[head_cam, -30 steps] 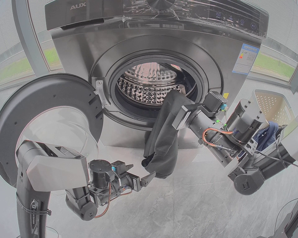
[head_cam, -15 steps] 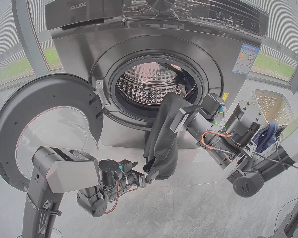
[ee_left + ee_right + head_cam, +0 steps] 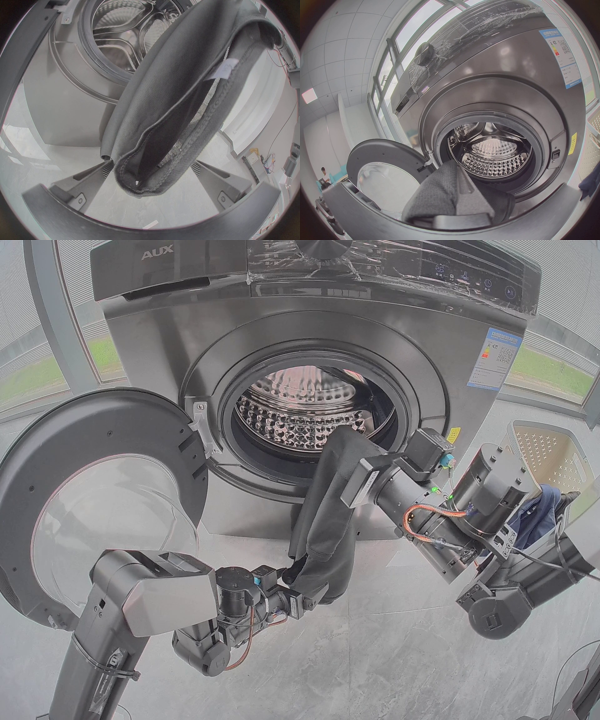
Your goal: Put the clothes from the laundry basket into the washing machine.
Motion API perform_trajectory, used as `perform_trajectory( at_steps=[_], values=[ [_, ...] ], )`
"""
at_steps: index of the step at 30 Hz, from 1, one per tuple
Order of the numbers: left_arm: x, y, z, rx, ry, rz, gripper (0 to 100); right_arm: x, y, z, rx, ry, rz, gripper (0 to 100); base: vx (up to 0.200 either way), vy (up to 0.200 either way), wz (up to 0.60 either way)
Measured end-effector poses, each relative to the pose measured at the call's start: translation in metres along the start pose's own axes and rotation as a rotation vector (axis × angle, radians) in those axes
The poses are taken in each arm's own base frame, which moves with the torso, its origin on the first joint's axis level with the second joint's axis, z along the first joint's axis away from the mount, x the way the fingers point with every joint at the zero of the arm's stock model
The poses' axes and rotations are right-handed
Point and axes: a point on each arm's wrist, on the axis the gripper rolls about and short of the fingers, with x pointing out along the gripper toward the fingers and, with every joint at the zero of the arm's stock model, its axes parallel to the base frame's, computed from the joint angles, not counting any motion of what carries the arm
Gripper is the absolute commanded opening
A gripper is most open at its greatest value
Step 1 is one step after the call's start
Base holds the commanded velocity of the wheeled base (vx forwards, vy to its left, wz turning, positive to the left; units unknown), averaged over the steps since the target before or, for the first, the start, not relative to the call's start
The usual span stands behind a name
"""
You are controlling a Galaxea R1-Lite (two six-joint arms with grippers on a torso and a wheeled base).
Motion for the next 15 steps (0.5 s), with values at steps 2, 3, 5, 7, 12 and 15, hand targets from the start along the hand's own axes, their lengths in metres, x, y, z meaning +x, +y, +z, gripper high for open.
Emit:
perform_trajectory(
  at_steps=[2,3,5,7,12,15],
  values=[
    [0.003,0.000,-0.002,0.000,-0.003,-0.002,0,0.000,0.000,0.000,0.001,-0.001,-0.001,0,0.000,0.000,0.00],
    [0.004,0.000,-0.003,-0.001,-0.003,-0.002,0,0.000,0.000,0.000,0.001,-0.002,-0.001,0,0.000,0.000,0.00],
    [0.005,0.000,-0.004,-0.003,-0.005,-0.003,0,-0.001,0.000,0.000,0.002,-0.001,-0.001,0,0.000,0.000,0.00],
    [0.007,0.000,-0.004,-0.003,-0.010,-0.005,0,-0.001,0.000,0.000,0.002,-0.001,-0.001,0,0.000,0.000,0.00],
    [0.013,0.000,0.000,-0.002,-0.038,-0.003,0,-0.002,-0.003,0.001,-0.001,0.001,-0.008,0,0.000,0.000,0.00],
    [0.012,-0.001,0.007,0.000,-0.055,-0.003,0,-0.003,-0.006,0.002,-0.004,0.002,-0.016,0,0.000,0.000,0.00]
  ],
)
